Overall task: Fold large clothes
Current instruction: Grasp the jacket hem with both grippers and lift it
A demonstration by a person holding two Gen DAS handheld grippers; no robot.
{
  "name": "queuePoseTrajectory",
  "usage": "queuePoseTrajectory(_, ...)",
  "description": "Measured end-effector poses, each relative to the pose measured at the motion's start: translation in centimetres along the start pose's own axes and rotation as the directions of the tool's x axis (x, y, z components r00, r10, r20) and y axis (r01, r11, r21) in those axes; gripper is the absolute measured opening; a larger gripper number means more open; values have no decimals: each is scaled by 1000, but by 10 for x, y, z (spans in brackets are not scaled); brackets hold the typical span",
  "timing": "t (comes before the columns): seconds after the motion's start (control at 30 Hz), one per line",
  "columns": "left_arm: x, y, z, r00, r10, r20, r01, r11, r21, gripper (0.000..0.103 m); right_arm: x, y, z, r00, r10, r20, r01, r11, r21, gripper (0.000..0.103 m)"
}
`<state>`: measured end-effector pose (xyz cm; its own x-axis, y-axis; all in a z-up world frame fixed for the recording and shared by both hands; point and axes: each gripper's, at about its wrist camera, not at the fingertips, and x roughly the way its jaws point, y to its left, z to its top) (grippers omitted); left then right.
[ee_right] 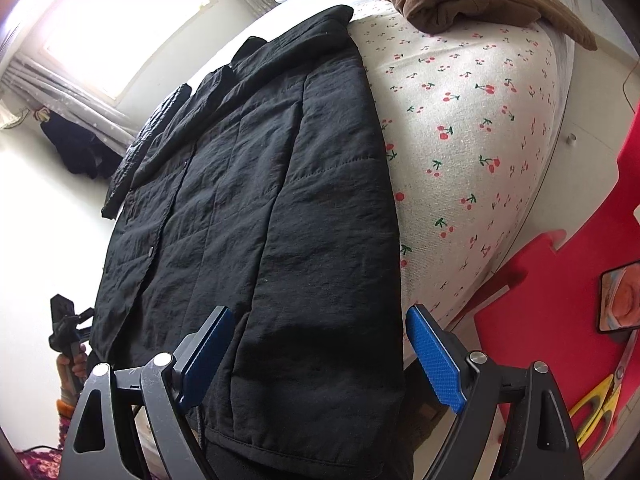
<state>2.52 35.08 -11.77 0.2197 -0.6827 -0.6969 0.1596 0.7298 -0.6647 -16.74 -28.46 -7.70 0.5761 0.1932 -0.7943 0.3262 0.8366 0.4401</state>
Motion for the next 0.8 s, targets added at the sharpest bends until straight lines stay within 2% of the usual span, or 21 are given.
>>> queuePoseTrajectory(0.1, 3, -6, -4, 999, -32, -24, 33, 999, 20, 68, 7, -3, -2, 1000, 7, -15, -7, 1000, 15, 89)
queuePoseTrajectory(0.17, 3, -11, -7, 999, -21, -26, 23, 999, 45, 64, 9, -5, -3, 999, 26, -22, -25, 999, 24, 88)
queuePoseTrajectory(0.23, 2, -14, -9, 999, -23, -29, 25, 998, 53, 53, 11, -5, -6, 998, 54, -30, -53, 998, 36, 86)
queuePoseTrajectory(0.43, -12, -24, -10, 997, -71, 0, 71, 996, 58, 34, 3, -2, -13, 996, 94, 7, -94, 994, 60, 64)
queuePoseTrajectory(0.5, -15, -29, -11, 998, -65, 10, 64, 995, 80, 34, 0, -1, -14, 993, 118, 25, -120, 990, 73, 60)
queuePoseTrajectory(0.57, -12, -34, -12, 1000, -12, 4, 12, 994, 111, 34, -2, 3, -15, 990, 137, 31, -139, 988, 63, 60)
queuePoseTrajectory(0.67, 3, -34, -15, 996, 88, -35, -82, 987, 135, 34, 8, 8, -16, 998, 70, -10, -69, 997, 28, 60)
queuePoseTrajectory(0.8, 3, -32, -15, 995, 87, -39, -82, 989, 121, 34, 18, 7, -19, 999, 35, -37, -34, 999, 16, 56)
